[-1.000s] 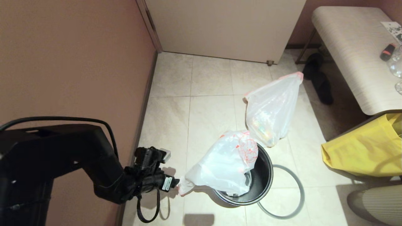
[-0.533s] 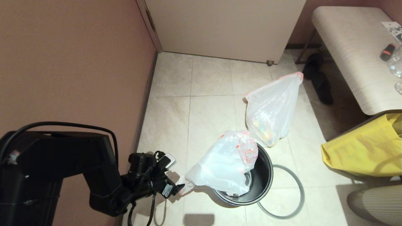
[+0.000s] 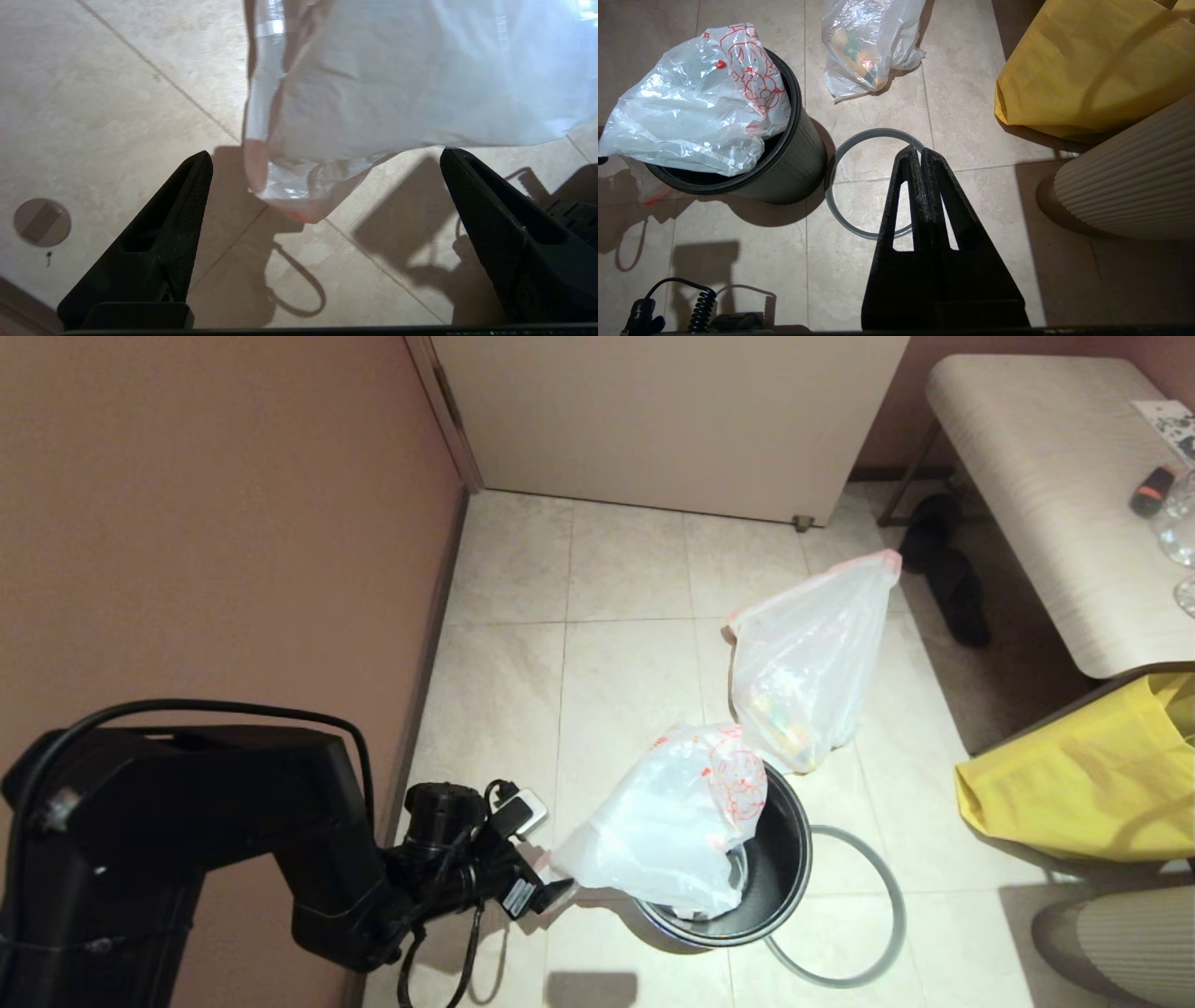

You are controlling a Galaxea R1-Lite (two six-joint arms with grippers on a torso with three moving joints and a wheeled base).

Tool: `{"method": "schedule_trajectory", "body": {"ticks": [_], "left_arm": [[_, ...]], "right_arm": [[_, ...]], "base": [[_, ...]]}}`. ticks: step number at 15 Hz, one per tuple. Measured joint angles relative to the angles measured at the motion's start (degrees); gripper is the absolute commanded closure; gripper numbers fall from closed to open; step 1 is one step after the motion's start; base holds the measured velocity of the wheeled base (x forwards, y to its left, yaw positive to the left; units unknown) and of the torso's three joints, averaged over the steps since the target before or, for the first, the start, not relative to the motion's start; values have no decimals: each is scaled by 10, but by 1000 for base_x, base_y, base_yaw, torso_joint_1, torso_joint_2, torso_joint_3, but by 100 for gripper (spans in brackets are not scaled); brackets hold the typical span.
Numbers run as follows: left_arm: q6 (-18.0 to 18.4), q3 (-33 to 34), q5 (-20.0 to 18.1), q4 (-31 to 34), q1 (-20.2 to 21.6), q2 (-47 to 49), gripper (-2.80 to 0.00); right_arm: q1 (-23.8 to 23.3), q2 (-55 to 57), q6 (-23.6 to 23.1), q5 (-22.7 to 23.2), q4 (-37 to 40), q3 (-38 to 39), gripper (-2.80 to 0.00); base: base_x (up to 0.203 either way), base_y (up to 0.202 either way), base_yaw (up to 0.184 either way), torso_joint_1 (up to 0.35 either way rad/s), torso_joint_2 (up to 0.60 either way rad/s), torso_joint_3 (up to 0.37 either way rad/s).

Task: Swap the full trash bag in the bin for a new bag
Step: Put the new garbage bag on the trash can

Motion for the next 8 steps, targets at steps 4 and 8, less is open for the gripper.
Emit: {"method": "schedule_trajectory", "body": {"ticks": [4, 8], "left_arm": [[4, -19, 0, 6, -27, 22, -280], [2, -91, 0, -6, -30, 61, -227]], "right_arm": [[0, 0, 0, 0, 0, 0, 0], [0, 0, 0, 0, 0, 0, 0]], "base": [[0, 0, 0, 0, 0, 0], [0, 0, 0, 0, 0, 0]]}}
